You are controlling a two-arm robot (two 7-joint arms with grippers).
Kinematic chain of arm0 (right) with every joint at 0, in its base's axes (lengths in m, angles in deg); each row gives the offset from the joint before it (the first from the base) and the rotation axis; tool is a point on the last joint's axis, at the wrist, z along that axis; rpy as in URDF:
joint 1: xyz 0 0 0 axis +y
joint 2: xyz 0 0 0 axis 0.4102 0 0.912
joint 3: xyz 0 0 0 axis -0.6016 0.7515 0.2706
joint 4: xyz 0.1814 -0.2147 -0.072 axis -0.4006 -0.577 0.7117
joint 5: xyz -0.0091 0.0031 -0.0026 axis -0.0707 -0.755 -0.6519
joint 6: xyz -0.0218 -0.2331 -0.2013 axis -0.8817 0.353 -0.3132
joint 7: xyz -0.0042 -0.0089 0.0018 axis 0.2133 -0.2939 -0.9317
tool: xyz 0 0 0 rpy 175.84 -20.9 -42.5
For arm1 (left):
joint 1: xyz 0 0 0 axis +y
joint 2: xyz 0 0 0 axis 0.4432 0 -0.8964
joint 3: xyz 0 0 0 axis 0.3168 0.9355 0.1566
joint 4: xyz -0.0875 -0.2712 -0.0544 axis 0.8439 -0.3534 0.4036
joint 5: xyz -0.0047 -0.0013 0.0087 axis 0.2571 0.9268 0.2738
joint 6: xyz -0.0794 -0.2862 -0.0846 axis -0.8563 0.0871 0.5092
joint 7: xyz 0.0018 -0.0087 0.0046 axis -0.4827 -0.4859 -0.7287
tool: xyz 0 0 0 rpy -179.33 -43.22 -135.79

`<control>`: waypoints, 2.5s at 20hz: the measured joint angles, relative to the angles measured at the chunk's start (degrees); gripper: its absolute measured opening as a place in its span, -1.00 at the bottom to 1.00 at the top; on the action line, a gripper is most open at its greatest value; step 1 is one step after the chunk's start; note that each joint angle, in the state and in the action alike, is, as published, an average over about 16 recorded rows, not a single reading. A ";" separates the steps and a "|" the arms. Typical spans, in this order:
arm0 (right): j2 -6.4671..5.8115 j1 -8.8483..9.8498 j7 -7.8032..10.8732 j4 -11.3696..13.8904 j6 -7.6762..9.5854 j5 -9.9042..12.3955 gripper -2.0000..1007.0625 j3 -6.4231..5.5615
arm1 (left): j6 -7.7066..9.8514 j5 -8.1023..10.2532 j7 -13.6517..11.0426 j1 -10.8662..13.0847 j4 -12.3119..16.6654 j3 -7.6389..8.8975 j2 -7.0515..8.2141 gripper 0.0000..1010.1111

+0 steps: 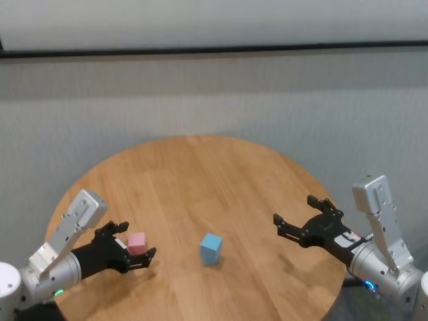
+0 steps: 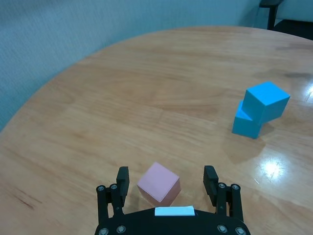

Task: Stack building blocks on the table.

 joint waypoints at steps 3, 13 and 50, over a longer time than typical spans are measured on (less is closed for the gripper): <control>0.00 0.00 0.00 0.00 0.00 0.00 1.00 0.00 | -0.13 0.08 0.02 -0.14 -0.54 0.01 -0.28 0.98; 0.00 0.00 0.00 0.00 0.00 0.00 1.00 0.00 | -0.50 0.17 -0.09 -0.85 -2.33 -0.01 -1.09 0.98; 0.00 0.00 0.00 0.00 0.00 0.00 0.99 0.00 | -0.39 0.81 -1.39 -2.60 -5.91 -0.51 -2.46 0.84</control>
